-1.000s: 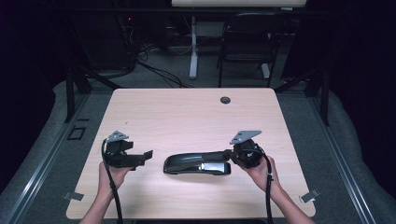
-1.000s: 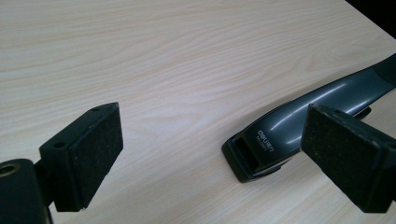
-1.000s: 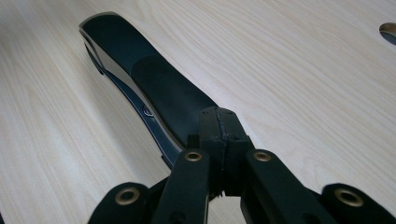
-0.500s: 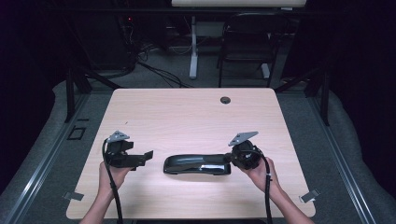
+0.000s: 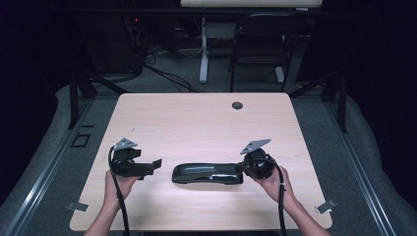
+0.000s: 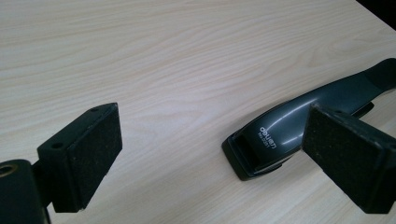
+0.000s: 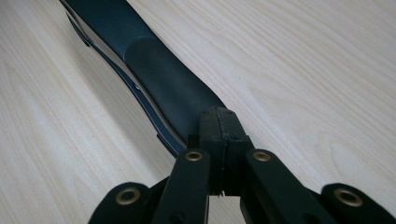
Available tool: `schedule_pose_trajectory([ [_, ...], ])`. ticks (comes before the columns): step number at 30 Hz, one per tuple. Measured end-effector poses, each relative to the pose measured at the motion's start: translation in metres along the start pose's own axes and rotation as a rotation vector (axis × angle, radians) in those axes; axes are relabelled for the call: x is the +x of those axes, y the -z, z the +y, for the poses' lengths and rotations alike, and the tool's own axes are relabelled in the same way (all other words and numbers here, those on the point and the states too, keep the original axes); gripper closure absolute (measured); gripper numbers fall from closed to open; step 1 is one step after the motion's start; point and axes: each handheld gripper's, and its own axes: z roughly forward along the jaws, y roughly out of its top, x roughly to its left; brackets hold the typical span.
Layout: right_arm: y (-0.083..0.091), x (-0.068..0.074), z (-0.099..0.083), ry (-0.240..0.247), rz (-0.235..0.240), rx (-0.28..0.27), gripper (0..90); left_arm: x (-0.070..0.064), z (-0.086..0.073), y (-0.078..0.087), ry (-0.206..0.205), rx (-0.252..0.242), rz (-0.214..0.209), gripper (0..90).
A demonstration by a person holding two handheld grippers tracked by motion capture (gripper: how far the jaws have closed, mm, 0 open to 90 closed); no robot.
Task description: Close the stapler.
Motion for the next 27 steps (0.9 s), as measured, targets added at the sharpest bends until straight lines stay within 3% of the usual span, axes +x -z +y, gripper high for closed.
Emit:
schedule_pose_trajectory([
  [10, 0.000, 0.000, 0.000, -0.001, -0.004, -0.003, 90.0, 0.001, 0.000, 0.001, 0.004, -0.006, -0.004, 5.5],
  [17, 0.016, 0.003, 0.008, 0.007, -0.007, -0.072, 88.8, 0.001, 0.000, 0.001, 0.003, -0.006, -0.006, 5.6],
  [22, 0.016, 0.003, 0.012, 0.015, -0.017, -0.060, 83.9, 0.001, 0.000, 0.001, -0.003, -0.006, -0.008, 5.5],
  [27, 0.023, 0.002, 0.015, 0.020, -0.010, -0.074, 72.2, 0.000, 0.000, 0.001, -0.004, -0.004, -0.008, 5.5],
])
